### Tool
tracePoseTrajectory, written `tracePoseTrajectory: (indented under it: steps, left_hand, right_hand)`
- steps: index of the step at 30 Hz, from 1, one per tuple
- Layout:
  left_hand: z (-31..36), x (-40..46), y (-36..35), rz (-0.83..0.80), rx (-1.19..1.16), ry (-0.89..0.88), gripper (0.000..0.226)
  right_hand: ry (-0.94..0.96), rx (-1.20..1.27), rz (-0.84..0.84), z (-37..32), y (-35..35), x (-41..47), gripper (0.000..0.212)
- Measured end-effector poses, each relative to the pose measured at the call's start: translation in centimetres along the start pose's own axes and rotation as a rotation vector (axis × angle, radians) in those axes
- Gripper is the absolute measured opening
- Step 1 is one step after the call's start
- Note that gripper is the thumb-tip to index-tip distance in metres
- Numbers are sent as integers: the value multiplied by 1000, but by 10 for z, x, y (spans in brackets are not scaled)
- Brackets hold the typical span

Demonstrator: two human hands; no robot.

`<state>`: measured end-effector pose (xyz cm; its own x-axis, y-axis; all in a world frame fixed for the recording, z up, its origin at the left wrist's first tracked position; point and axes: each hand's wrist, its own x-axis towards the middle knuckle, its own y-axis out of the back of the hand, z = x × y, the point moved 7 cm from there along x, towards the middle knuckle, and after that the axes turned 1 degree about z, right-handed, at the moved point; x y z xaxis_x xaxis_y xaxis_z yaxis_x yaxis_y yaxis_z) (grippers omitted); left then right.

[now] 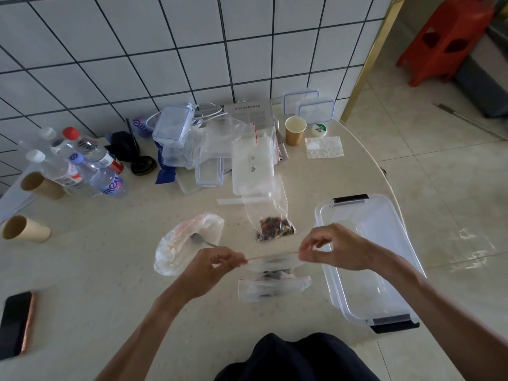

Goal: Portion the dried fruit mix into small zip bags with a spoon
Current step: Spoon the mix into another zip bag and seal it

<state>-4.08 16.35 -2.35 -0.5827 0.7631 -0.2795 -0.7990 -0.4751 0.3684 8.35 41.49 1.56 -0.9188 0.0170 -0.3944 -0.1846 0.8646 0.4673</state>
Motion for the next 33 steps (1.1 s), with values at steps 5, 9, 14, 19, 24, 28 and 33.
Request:
tracePoseTrajectory:
  steps: [5,9,14,19,24,28,33]
  left_hand:
    - [-8,36,9,45,-46,86,47]
    - [-22,74,15,151,-230,225,49]
    - [-35,117,19,256,-262,369,44]
    - [-46,155,7,195,-291,494,41]
    - [-58,164,-12,213,-497,587,21]
    - [-53,161,-8,314,-532,504,25]
    - [-24,141,1,289,-428,323,19]
  right_hand:
    - [-45,9,180,-3,16,50,30]
    - [-146,83,301,2,28,98,42]
    - [-283,125,373,15,37,149,44]
    - [-499,313,346,45,29,175,84]
    - [-579,570,356,62,15,175,83]
    - [-487,532,355,54,23,166,48]
    - [-320,296,230,28,39,138,12]
